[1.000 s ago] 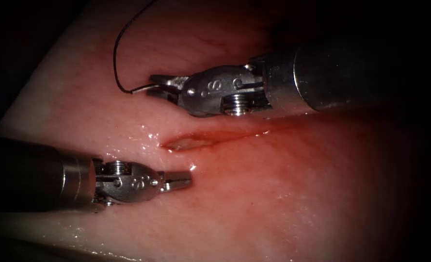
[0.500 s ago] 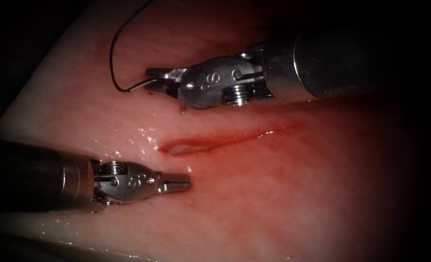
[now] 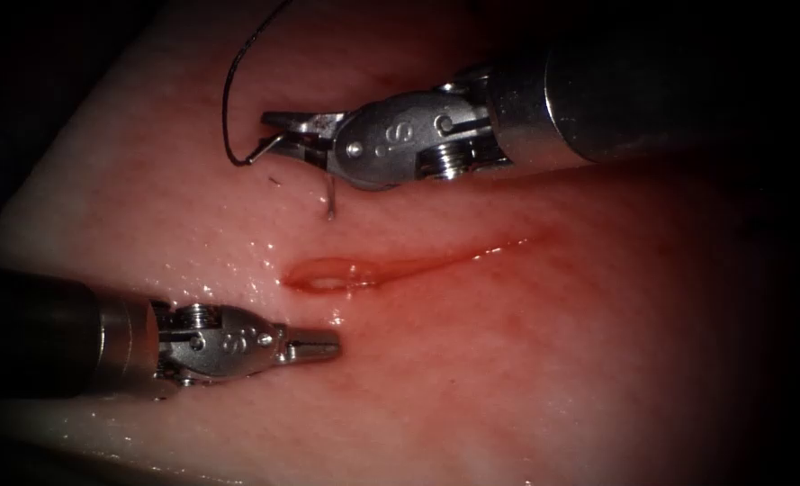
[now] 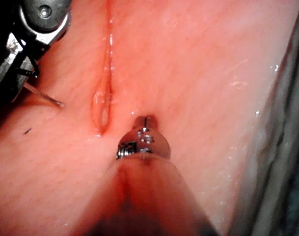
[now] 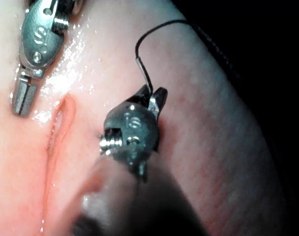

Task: Wound Closure
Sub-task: Insert needle into flesh above wound

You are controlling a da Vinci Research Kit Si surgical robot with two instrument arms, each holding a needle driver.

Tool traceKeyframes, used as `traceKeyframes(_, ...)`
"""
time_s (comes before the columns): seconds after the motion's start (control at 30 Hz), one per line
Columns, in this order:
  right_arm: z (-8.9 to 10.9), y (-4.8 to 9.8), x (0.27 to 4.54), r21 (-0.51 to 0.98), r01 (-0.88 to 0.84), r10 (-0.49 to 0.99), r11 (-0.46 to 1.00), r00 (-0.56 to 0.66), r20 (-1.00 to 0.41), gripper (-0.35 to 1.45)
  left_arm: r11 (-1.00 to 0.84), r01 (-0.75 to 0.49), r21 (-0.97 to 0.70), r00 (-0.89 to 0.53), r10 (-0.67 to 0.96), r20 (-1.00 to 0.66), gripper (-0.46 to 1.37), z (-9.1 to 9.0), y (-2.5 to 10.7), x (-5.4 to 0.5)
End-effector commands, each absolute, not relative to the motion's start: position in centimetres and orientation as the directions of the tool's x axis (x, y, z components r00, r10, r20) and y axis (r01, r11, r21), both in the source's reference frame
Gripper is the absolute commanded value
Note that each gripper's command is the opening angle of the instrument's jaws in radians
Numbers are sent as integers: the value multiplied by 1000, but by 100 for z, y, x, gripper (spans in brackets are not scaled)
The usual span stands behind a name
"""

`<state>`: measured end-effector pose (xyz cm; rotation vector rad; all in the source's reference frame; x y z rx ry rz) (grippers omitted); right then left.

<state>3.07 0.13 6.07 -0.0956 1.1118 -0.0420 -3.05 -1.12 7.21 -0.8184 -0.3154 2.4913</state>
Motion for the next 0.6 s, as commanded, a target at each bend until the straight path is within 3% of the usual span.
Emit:
traceKeyframes(0.03, 611, 17, 307, -72, -9, -62, 997, 426, -903, -35, -851, -380, -363, -698, 521, -490, -15, 720, -113, -304)
traceKeyframes(0.6, 660, 10, 312, 212, 26, 193, 977, 310, -931, -35, -856, -378, -354, -703, 514, -492, -15, 717, -118, -289)
